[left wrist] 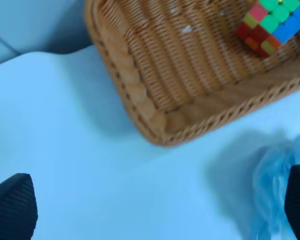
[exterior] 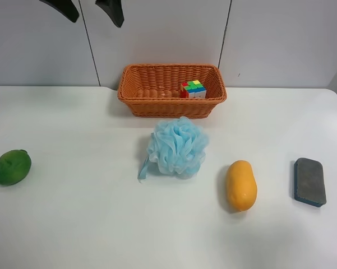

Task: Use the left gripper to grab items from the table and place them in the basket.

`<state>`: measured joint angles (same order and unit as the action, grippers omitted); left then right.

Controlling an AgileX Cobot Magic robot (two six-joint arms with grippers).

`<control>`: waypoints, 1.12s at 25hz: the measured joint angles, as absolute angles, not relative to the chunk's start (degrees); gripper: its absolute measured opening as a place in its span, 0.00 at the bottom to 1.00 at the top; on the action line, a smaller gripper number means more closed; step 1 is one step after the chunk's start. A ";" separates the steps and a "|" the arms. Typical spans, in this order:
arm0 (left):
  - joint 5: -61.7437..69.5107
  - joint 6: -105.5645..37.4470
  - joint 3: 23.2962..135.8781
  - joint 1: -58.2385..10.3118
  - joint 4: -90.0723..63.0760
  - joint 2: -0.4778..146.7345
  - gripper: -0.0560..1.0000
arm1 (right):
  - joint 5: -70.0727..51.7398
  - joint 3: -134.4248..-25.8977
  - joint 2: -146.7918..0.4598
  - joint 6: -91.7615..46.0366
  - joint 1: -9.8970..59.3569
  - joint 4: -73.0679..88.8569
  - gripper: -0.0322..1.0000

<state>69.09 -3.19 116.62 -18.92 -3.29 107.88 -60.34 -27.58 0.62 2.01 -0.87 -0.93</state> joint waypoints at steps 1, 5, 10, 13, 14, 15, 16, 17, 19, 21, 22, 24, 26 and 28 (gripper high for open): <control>69.09 -3.37 114.12 -18.59 -3.18 105.67 0.99 | -60.34 -27.58 0.62 2.01 -0.87 -0.93 0.99; 69.08 -4.18 101.84 -16.72 -3.04 95.94 0.99 | -60.34 -27.58 0.62 2.01 -0.87 -0.93 0.99; 68.93 -4.40 81.91 -14.54 -3.55 80.34 0.99 | -60.34 -27.58 0.62 2.01 -0.87 -0.93 0.99; 66.56 -4.25 70.53 -14.27 -3.68 69.06 0.99 | -60.34 -27.58 0.62 2.01 -0.87 -0.93 0.99; 65.59 -4.12 66.85 -14.27 -3.74 66.03 0.99 | -60.34 -27.58 0.62 2.01 -0.87 -0.93 0.99; 64.86 -3.86 63.37 -14.27 -3.73 62.40 0.99 | -60.34 -27.58 0.62 2.01 -0.87 -0.93 0.99; 64.35 -3.61 60.69 -14.27 -3.73 58.74 0.99 | -60.34 -27.58 0.62 2.01 -0.87 -0.93 0.99; 64.29 -3.55 57.79 -14.27 -3.73 55.66 0.99 | -60.34 -27.58 0.62 2.01 -0.87 -0.93 0.99; 64.35 -3.50 52.99 -14.27 -3.73 48.50 0.99 | -60.34 -27.58 0.62 2.01 -0.87 -0.93 0.99; 64.31 -3.50 49.46 -14.27 -3.67 42.23 0.99 | -60.34 -27.58 0.62 2.01 -0.87 -0.93 0.99; 64.31 -3.50 47.75 -14.27 -3.67 38.95 0.99 | -60.34 -27.58 0.62 2.01 -0.87 -0.93 0.99; 64.29 -3.50 44.76 -14.27 -3.55 32.88 0.99 | -60.34 -27.58 0.62 2.01 -0.87 -0.93 0.99; 64.29 -3.50 41.85 -14.27 -3.24 28.01 0.99 | -60.34 -27.58 0.62 2.01 -0.87 -0.93 0.99; 64.29 -3.50 39.67 -13.74 -2.79 23.95 0.99 | -60.34 -27.58 0.62 2.01 -0.87 -0.93 0.99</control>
<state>64.29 -3.50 39.67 -13.74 -2.79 23.95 -60.34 -27.58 0.62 2.01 -0.87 -0.93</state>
